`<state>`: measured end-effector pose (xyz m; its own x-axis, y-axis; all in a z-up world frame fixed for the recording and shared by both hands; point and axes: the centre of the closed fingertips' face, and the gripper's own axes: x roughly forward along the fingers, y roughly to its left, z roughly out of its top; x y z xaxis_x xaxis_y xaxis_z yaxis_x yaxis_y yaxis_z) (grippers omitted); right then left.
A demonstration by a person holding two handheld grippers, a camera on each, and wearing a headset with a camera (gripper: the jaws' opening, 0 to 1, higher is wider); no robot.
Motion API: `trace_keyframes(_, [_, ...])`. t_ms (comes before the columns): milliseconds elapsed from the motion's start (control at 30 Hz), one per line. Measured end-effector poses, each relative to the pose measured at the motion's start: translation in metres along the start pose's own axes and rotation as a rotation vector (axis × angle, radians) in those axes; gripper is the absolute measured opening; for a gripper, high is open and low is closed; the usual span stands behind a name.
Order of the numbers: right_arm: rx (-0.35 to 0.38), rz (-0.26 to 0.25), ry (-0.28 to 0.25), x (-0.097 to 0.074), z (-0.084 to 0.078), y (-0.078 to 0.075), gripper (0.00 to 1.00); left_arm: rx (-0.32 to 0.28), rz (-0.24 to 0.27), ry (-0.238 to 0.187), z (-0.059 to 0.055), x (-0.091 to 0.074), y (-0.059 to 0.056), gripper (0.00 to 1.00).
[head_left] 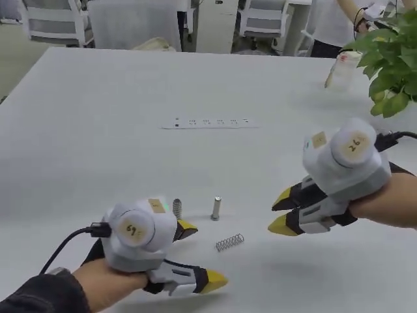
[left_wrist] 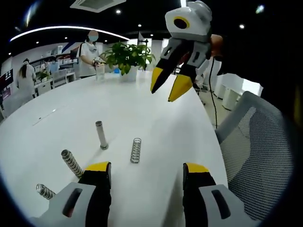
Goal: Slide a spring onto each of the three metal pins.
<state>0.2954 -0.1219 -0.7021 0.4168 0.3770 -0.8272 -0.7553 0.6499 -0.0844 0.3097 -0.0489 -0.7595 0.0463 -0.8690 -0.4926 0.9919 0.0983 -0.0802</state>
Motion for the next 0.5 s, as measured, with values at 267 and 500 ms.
trace_keyframes(267, [0.025,-0.004,0.001,-0.003,-0.01,-0.001,0.2,0.0,0.016,0.013,0.0,0.022,0.0,0.5])
trace_keyframes(500, [0.041,-0.004,0.0,-0.003,-0.016,-0.001,0.2,0.007,0.025,0.018,-0.001,0.031,0.002,0.39])
